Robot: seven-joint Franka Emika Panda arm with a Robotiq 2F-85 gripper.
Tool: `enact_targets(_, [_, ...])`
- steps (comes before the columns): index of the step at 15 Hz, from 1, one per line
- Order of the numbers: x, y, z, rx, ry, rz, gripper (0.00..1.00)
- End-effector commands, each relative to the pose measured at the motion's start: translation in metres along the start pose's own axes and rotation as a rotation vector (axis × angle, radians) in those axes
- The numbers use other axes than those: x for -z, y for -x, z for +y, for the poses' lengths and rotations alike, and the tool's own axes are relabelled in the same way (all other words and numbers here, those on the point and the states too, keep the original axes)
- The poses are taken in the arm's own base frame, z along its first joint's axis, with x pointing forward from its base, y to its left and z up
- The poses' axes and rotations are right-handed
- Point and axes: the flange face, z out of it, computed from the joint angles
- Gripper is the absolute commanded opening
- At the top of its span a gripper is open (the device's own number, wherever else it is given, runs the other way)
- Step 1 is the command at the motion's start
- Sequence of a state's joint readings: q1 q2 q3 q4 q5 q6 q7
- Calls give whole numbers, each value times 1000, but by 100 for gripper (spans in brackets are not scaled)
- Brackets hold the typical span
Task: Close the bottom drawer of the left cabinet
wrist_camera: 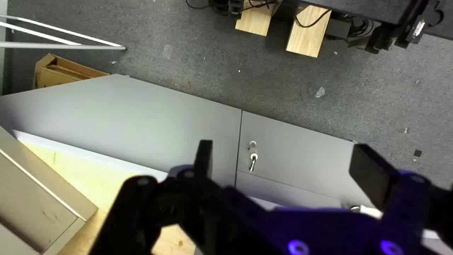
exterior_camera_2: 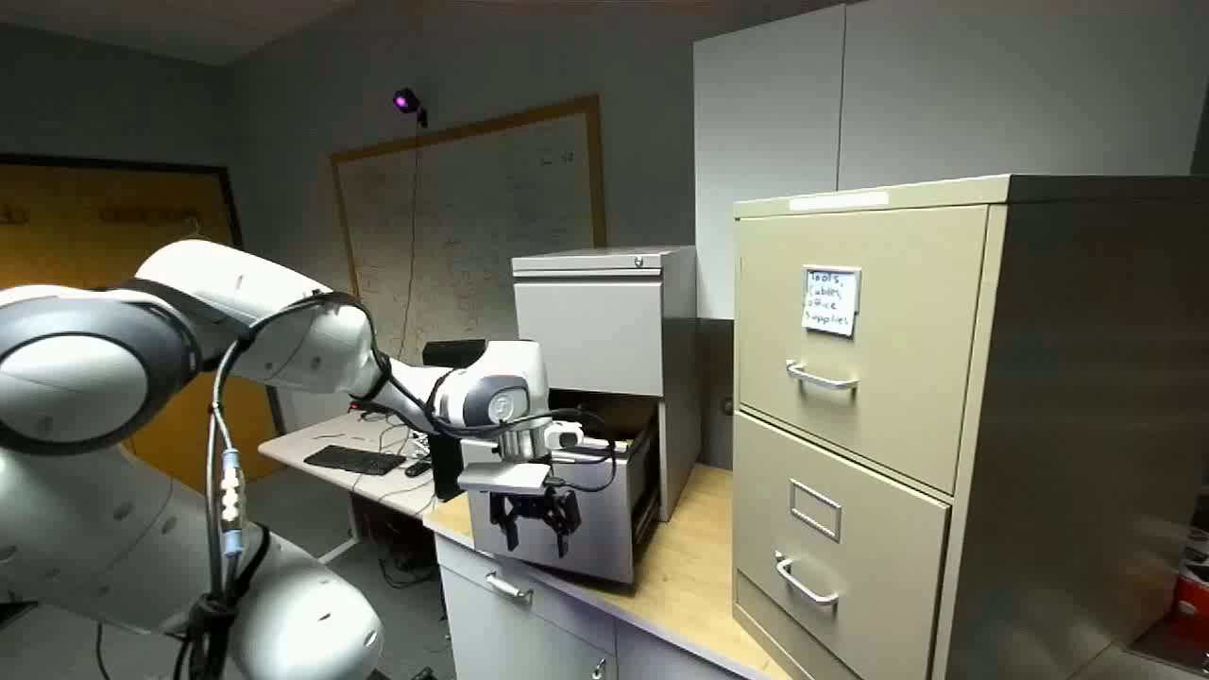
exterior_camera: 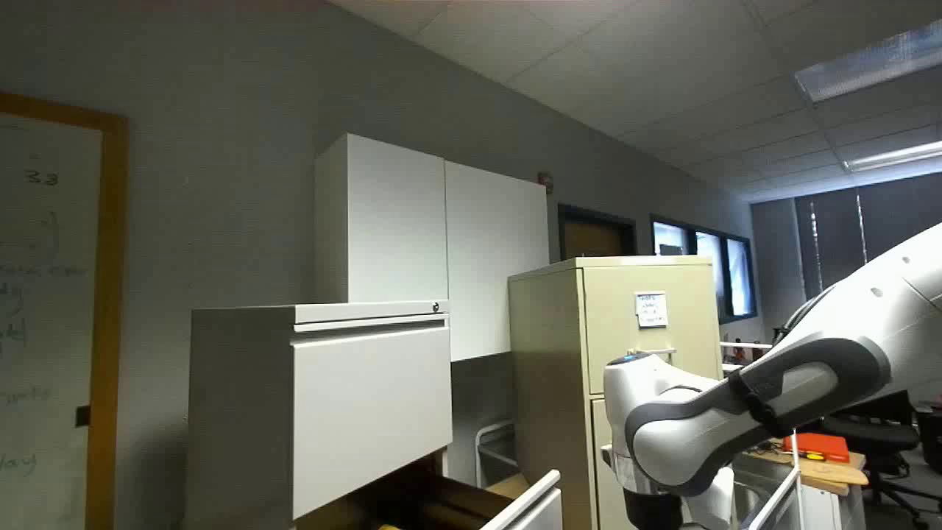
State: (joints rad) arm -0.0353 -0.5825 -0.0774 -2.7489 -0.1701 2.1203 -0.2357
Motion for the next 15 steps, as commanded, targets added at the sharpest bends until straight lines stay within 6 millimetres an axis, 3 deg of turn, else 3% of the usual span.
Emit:
enact_targets(1, [0, 0, 0, 0, 0, -1, 100])
enact_targets(15, [4, -9, -5, -10, -16, 19, 100])
